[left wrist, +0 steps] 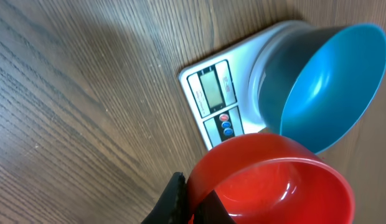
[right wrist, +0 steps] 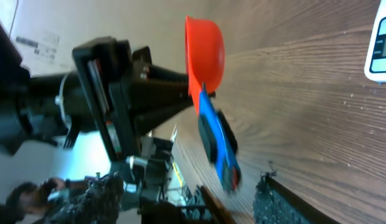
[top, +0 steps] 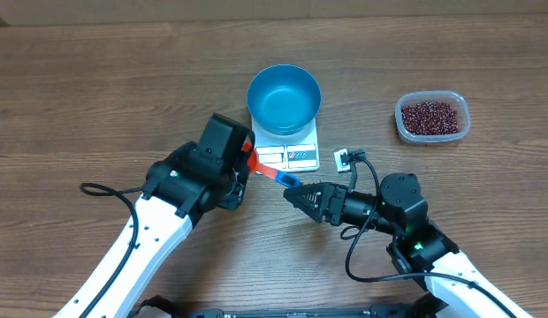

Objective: Scoop item into bowl and weigh 150g on scale
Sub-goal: 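Carry the scoop toward center and bring the right gripper to its handle, then grasp the blue handle with the right gripper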

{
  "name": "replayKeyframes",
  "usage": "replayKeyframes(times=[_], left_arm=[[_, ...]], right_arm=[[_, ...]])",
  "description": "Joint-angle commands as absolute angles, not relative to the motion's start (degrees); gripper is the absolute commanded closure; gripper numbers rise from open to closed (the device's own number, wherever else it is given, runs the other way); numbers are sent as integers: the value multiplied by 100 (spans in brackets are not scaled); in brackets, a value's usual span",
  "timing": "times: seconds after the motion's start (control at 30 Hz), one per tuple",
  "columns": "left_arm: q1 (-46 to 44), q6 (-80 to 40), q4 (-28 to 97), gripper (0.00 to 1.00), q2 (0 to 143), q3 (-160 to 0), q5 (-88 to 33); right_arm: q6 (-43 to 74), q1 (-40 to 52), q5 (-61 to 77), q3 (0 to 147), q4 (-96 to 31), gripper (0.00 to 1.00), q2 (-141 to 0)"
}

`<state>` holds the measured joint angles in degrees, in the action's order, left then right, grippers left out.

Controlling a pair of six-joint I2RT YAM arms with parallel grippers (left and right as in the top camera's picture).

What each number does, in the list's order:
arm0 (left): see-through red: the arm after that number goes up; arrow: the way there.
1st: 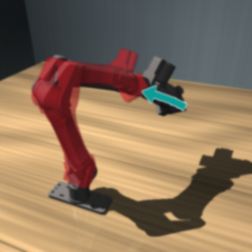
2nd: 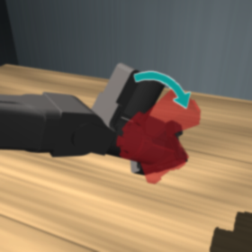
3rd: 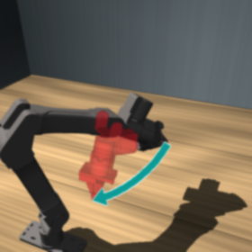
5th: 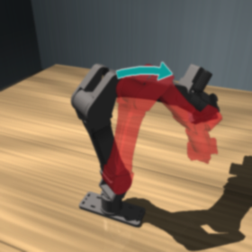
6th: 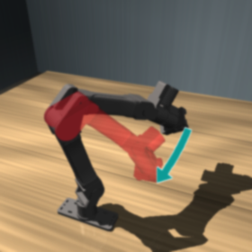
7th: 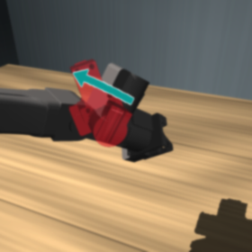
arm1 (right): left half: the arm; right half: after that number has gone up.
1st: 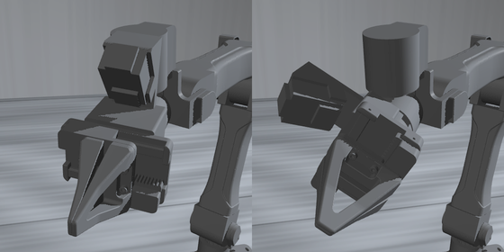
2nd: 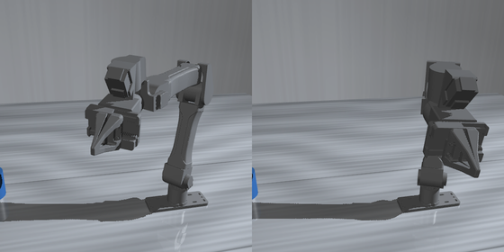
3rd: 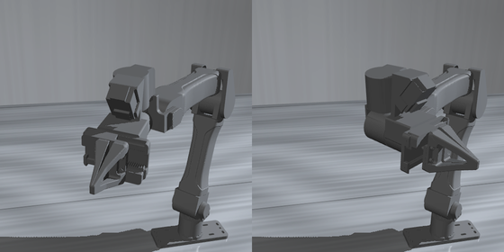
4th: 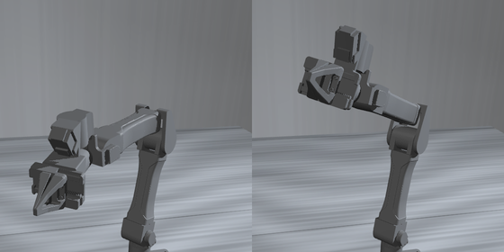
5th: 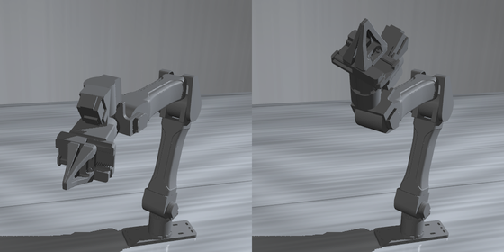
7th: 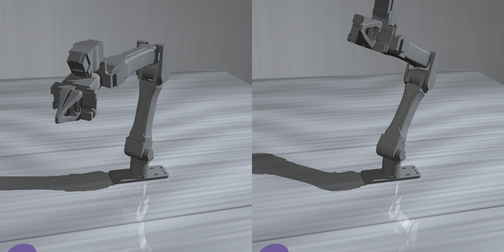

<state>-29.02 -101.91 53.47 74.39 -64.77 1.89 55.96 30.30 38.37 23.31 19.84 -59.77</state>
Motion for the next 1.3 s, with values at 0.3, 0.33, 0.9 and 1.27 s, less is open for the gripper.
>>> replayKeyframes(times=[0.3, 0.33, 0.9, 1.27], left_arm=[[-3352, -10162, 5227, 96, 7459, -6445, 183], [-3393, -10162, 5205, 96, 7459, -6442, 198], [-3496, -10245, 5155, 96, 7461, -6442, 307], [-3618, -10248, 5124, 96, 7461, -6442, 294]], right_arm=[[6464, 3155, 3168, 2445, 2226, 48, -5988], [6528, 3155, 3168, 2445, 2228, 50, -5988], [6775, 3155, 3173, 2445, 2224, 71, -5988], [6775, 3155, 3175, 2445, 2226, 74, -5988]])
